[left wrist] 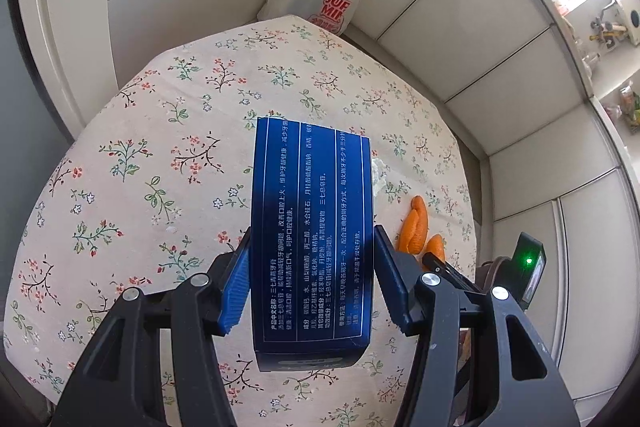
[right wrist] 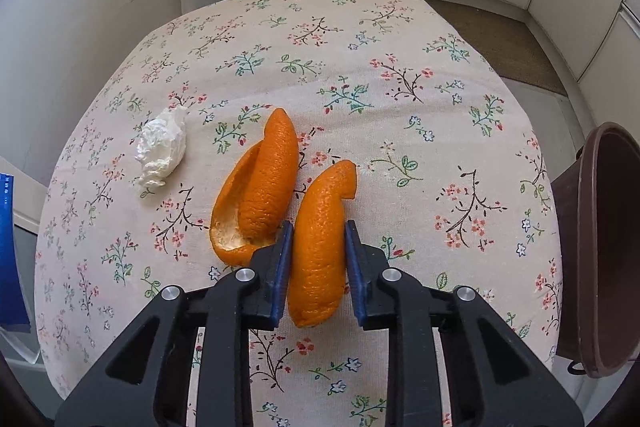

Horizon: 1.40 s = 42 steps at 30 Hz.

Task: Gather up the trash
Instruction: 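Hold the blue box with the left gripper while the right gripper grasps an orange peel, then carry the blue box with the left gripper while the right gripper drops the peel into the bin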

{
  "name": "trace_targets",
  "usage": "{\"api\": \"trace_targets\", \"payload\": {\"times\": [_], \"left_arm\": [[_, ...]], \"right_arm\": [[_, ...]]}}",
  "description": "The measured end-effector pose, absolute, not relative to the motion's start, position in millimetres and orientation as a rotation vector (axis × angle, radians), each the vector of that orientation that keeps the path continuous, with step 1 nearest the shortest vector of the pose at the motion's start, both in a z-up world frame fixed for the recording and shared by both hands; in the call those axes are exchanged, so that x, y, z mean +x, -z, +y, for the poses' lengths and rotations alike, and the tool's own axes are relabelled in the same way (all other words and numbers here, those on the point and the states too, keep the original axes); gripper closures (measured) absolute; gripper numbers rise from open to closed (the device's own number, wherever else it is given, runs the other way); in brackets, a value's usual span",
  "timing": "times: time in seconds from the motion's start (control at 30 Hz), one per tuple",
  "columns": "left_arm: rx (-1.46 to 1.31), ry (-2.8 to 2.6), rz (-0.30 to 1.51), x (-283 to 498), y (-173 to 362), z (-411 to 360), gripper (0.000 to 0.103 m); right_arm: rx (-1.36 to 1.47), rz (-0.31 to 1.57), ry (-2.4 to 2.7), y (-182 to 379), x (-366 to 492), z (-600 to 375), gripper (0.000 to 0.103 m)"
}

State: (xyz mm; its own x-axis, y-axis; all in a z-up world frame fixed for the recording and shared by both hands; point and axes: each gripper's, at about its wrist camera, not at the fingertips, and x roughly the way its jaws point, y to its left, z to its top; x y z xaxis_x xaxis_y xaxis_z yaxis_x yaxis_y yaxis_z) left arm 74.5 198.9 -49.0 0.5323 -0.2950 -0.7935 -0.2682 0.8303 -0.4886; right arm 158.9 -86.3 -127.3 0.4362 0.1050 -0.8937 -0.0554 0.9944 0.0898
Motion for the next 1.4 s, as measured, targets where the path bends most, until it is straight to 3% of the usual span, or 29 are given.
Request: {"api": "trace_targets", "payload": {"times": [0.8,1.4], "left_arm": [[-0.579,0.059,1.034,87,52,163,0.048],[-0.488,0.183,1.054,97,51,72,0.047]], "right_arm": [[0.109,0.922,-0.135,55,140,-117,0.080],[0.171,0.759,0.074,5,108,-240,0.078]]}}
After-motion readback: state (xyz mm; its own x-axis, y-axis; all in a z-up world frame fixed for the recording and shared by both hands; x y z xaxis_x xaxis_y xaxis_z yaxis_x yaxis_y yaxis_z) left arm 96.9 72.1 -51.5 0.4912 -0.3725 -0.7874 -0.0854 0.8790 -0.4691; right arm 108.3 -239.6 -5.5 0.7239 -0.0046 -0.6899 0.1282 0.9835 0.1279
